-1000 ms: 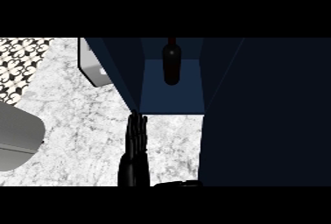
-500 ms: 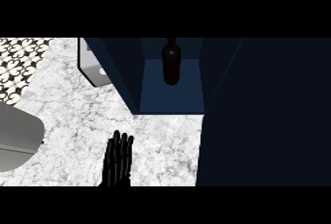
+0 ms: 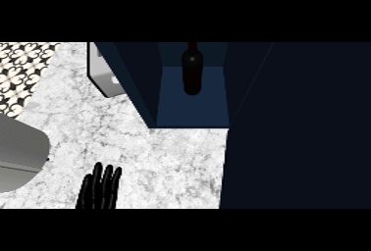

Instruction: Pick up the wine, place it into the cabinet and close the cabinet

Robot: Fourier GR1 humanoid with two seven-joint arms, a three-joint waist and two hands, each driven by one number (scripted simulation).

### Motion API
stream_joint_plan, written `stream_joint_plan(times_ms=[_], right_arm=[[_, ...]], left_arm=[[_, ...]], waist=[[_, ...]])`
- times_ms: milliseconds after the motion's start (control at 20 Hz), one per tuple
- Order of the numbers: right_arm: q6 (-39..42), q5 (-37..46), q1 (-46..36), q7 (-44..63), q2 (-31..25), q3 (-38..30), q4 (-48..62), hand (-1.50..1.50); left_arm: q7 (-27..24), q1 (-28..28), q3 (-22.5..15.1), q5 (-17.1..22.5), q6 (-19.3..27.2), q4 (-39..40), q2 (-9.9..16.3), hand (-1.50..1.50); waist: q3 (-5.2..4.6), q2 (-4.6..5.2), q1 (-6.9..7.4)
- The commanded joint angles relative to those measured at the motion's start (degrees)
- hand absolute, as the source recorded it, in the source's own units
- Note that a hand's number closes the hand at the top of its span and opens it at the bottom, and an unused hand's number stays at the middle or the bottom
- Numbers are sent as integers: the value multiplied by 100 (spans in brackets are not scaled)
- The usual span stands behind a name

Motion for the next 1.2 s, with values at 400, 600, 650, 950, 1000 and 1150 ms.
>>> stream_joint_plan(times_ms=[400, 600, 650, 950, 1000, 1150], right_arm=[[76, -716, 868, 547, 271, 1193, -744, 150], [203, -444, 733, 807, 147, 1974, -1194, 150], [197, -140, 738, 667, 258, 2250, -978, 150], [-276, 566, 762, 1008, 438, 3376, -1360, 150], [-448, 696, 466, 1115, 611, 3450, -1208, 150], [-862, 1044, 511, 1069, 814, 4065, -1149, 150]], left_arm=[[-274, 937, 1512, 811, -857, -1031, 1105, -150], [-363, 1073, 1902, 1084, -1157, -719, 1127, -150], [-67, 1042, 2116, 1245, -1053, -1105, 1262, -150], [-370, 1764, 2900, 1728, -2028, -765, 1679, -150], [-209, 1766, 3106, 1808, -1911, -898, 1782, -150], [-393, 2044, 3192, 1829, -2283, -791, 1801, -150]], waist=[[2, -7, 20], [-7, -21, 4], [-2, -15, 4], [-16, -60, -12], [-14, -49, 10], [-17, -75, 3]])
